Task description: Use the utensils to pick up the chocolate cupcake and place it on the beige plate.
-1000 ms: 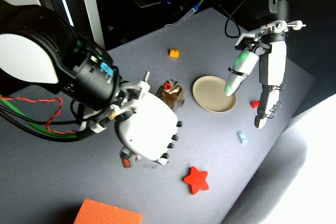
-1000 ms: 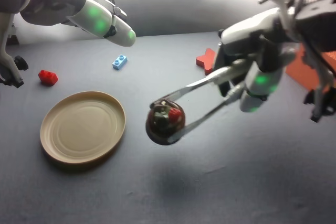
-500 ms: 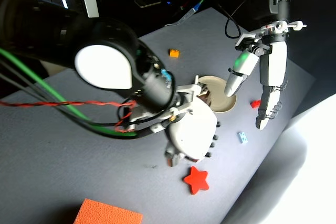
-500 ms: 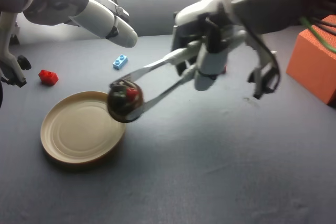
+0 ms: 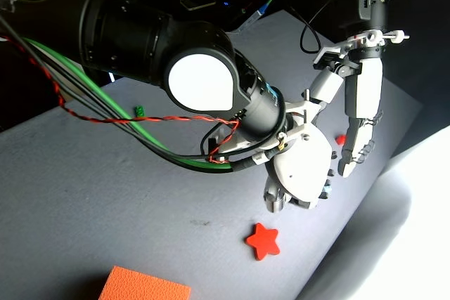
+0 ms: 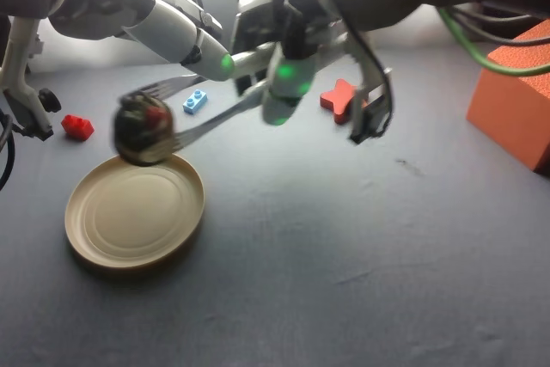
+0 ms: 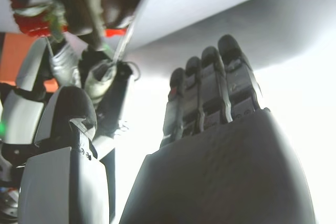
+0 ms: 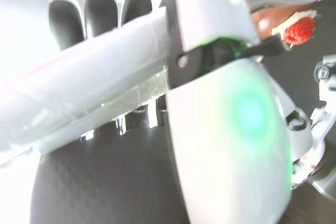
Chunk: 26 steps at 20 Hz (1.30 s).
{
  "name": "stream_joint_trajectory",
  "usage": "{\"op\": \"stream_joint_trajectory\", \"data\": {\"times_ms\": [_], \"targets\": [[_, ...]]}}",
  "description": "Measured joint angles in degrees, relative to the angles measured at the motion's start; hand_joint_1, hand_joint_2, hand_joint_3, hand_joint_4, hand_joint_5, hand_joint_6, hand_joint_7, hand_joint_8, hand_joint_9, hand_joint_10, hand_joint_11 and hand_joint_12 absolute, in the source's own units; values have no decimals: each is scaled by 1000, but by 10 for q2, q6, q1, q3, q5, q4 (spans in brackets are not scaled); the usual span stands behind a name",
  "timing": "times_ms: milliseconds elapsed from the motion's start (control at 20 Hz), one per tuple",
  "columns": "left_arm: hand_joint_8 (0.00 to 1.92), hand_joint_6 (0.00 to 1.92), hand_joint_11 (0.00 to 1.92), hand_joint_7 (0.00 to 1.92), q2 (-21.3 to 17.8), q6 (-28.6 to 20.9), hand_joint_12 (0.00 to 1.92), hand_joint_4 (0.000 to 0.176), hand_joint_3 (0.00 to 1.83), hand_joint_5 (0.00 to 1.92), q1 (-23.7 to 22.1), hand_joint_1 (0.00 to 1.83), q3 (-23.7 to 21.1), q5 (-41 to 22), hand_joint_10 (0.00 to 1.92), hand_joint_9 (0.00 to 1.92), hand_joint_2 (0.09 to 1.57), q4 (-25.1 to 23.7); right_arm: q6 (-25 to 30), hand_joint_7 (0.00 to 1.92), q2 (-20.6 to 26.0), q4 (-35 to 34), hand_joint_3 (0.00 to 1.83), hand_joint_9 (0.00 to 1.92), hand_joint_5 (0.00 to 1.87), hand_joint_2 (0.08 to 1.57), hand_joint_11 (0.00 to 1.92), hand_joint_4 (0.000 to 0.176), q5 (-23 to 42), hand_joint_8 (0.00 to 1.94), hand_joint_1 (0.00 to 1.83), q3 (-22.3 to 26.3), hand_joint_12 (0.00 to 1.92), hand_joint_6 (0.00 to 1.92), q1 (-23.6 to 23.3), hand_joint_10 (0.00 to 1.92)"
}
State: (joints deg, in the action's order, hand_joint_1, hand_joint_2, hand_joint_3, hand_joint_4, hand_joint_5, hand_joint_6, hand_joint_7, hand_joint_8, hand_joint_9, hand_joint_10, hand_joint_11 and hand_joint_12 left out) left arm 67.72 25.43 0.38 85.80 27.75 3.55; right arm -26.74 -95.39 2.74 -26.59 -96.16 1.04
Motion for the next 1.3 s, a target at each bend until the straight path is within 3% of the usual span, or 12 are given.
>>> {"op": "stream_joint_trajectory", "data": {"times_ms": [100,500,550,600,750,1300], "targets": [[2,0,0,139,0,0,298,0,1,164,0,589,0,1,2,121,1163,-1,7,776,-9,-28,1,764,732,1208,485,0,1,1300,1349,-4,1504,1223,7,1474],[3,1,0,154,0,3,219,0,0,168,0,623,0,0,2,122,1157,-1,10,794,-30,-25,0,826,758,1189,546,0,1,1256,1356,-20,1443,1195,44,1391],[3,0,0,154,0,3,227,0,0,164,0,588,0,1,2,124,1163,-1,10,799,-33,-26,1,853,792,1172,620,0,1,1210,1458,-26,1671,1116,46,1273],[2,1,0,159,0,3,254,0,0,168,0,591,0,1,3,128,1161,-1,6,784,-35,-25,0,848,795,1172,647,0,2,1215,1477,-30,1719,1110,48,1256],[1,1,0,146,0,3,269,0,1,167,0,598,0,1,1,117,1167,-1,-6,737,-40,-26,1,820,746,1191,634,0,17,1299,1480,-40,1760,1157,49,1294],[2,2,0,157,0,3,341,0,0,174,-1,580,0,1,2,134,1163,-1,-29,761,-46,-24,0,815,746,1185,661,0,23,1262,1481,-46,1737,1174,50,1276]]}}
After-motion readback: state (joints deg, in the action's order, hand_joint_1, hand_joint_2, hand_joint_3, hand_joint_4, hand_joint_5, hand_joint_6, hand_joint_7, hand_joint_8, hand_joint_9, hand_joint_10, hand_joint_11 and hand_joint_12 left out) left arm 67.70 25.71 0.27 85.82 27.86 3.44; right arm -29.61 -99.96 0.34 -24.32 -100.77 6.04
